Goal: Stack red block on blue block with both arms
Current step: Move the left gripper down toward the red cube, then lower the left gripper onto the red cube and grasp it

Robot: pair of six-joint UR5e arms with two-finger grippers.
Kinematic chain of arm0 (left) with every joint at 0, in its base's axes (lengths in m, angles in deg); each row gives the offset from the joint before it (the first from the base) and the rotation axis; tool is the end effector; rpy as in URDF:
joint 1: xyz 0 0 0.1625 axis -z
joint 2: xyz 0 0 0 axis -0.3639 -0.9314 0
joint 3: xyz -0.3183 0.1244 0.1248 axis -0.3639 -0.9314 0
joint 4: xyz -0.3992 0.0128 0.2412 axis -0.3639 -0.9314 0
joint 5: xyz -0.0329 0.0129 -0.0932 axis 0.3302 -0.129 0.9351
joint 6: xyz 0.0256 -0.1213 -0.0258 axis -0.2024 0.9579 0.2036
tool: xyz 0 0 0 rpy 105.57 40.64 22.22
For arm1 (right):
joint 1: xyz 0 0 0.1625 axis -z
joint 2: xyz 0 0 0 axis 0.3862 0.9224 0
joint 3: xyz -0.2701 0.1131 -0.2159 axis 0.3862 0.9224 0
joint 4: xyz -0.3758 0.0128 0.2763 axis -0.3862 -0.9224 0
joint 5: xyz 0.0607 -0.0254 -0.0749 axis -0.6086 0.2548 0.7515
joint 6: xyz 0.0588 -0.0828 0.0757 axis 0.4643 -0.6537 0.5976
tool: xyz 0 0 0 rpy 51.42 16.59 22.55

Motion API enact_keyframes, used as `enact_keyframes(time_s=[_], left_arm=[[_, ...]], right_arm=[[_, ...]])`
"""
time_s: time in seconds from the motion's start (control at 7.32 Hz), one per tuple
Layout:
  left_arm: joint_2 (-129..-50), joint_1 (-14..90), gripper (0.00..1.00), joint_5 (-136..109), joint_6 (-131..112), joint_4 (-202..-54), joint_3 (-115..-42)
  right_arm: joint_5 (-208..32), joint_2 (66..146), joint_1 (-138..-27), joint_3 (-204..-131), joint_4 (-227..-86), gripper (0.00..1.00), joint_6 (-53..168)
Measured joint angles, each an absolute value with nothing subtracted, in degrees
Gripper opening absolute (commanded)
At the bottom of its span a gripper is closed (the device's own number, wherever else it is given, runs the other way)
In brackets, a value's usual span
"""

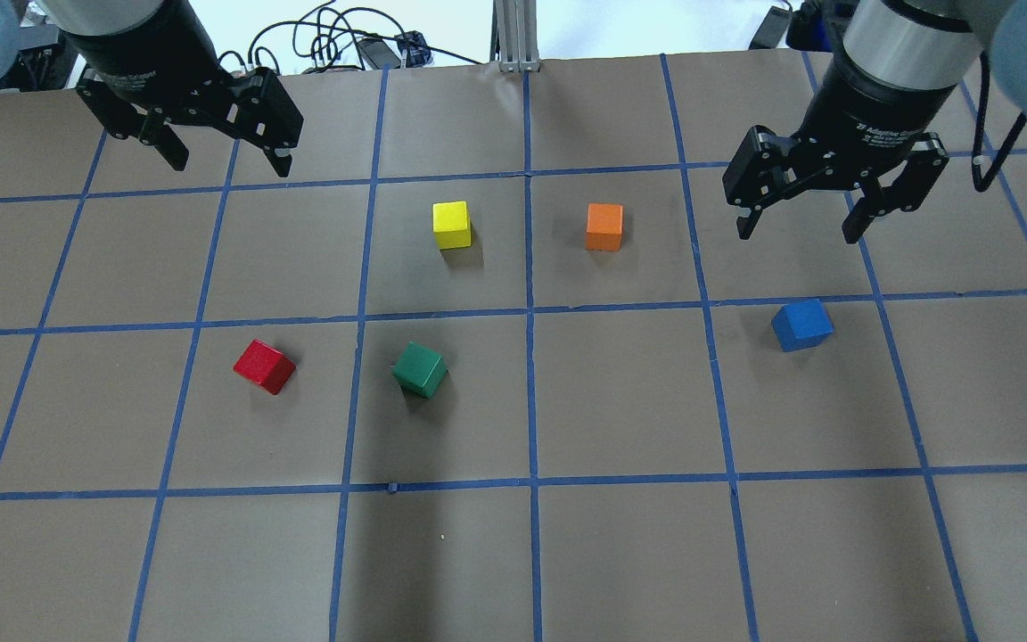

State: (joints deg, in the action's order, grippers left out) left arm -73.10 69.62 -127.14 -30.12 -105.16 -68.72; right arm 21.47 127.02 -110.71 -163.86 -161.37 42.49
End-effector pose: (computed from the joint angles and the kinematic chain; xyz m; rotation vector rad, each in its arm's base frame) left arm -0.1382 -0.5675 0.4464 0.1781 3.0981 -0.0588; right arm 0.1227 -0.5319 0.3993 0.0924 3.0714 0.1806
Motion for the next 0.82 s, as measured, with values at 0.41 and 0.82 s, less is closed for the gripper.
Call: enact_keyframes(time_s=[0.41,0.82], left_arm=[[-73.6,65.4,1.0,-127.2,-36.1,-102.3,-75.9],[-75.2,58.4,1.0,-127.1,-43.0,-88.6,-89.9]], right_arm=[[21.5,127.0,-110.7,-163.9,-161.4,1.0,42.5],[21.6,126.9,-110.5,-163.9,-161.5,1.0,42.4]])
